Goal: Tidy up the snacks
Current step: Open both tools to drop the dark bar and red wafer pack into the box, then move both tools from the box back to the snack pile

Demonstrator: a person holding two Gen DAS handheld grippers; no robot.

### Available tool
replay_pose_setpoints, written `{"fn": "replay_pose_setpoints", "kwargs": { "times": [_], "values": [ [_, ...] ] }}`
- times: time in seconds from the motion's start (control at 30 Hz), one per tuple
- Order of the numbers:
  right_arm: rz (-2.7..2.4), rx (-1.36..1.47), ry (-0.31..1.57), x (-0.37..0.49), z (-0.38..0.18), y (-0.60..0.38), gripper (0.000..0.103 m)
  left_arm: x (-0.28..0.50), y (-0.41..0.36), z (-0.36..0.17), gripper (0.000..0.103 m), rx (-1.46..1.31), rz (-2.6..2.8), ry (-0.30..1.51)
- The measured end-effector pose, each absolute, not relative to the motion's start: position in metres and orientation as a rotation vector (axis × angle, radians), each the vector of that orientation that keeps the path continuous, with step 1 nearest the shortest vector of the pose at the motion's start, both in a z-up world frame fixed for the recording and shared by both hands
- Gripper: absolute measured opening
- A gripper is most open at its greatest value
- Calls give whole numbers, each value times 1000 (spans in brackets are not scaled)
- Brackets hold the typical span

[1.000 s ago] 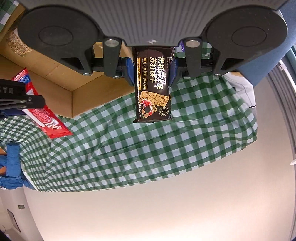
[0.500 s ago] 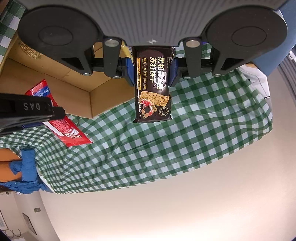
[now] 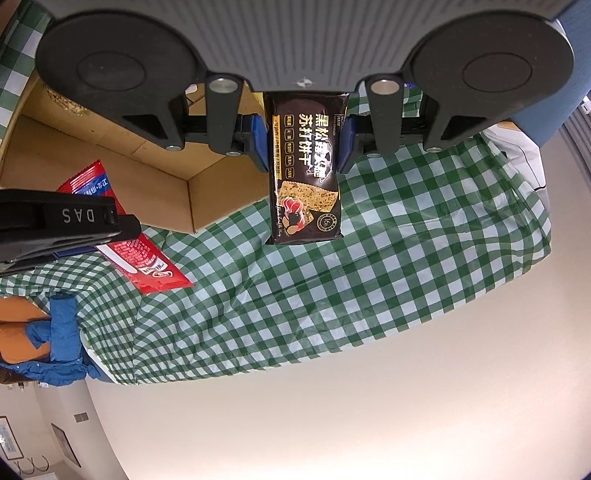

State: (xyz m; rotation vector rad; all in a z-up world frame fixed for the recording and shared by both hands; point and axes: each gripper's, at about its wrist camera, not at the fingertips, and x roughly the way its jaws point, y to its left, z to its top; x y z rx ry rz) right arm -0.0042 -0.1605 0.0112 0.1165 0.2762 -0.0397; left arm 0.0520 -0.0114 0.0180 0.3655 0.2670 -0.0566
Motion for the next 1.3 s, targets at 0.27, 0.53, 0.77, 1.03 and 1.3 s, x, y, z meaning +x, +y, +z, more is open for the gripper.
{"fn": "replay_pose_setpoints", "kwargs": {
  "times": [0.27,0.53,0.77,1.03,1.3],
  "values": [
    [-42,119,269,-4,13,-164,41,52,-12,19,42,358,-56,260],
    [-46,122,246,-5,14,-167,41,52,-15,20,43,339,-85,260],
    [-113,118,207,-7,16,-170,77,51,-18,17,64,362,-136,271],
    [-94,99,228,-4,13,-162,76,46,17,25,28,293,-83,319],
    [-25,84,231,-9,14,-138,74,57,84,51,13,357,-68,405]
  ]
}}
